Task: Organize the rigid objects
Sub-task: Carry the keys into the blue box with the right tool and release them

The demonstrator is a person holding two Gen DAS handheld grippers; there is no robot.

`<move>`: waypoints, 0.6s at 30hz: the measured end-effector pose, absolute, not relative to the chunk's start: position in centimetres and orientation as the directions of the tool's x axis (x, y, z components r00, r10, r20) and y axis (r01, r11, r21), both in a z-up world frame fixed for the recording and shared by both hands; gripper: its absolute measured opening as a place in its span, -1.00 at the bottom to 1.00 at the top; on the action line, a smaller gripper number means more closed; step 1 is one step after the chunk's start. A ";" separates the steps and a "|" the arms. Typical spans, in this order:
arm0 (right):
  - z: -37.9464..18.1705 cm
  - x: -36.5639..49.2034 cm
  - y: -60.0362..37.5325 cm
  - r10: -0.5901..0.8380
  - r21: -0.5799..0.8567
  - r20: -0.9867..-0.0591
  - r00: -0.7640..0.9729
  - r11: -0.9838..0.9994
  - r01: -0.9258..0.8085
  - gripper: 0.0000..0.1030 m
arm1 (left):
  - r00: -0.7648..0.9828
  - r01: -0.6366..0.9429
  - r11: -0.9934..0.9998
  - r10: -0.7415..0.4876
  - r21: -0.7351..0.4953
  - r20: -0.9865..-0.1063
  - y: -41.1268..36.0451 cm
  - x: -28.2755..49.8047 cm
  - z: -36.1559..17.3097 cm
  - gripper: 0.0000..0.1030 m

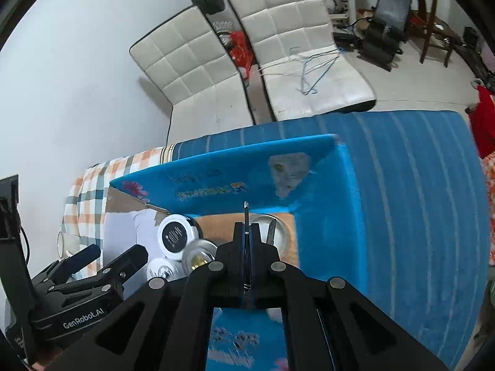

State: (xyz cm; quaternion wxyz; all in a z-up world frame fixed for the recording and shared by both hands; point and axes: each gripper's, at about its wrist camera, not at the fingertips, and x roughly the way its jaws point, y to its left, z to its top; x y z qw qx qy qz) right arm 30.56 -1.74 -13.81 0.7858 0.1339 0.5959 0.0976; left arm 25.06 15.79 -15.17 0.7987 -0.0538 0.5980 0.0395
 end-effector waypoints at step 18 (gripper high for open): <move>-23.1 35.3 3.7 0.316 0.315 -0.940 0.128 0.949 -0.031 -0.91 | 0.233 -0.087 0.996 0.017 -0.003 -0.972 17.9 28.4 -20.5 0.99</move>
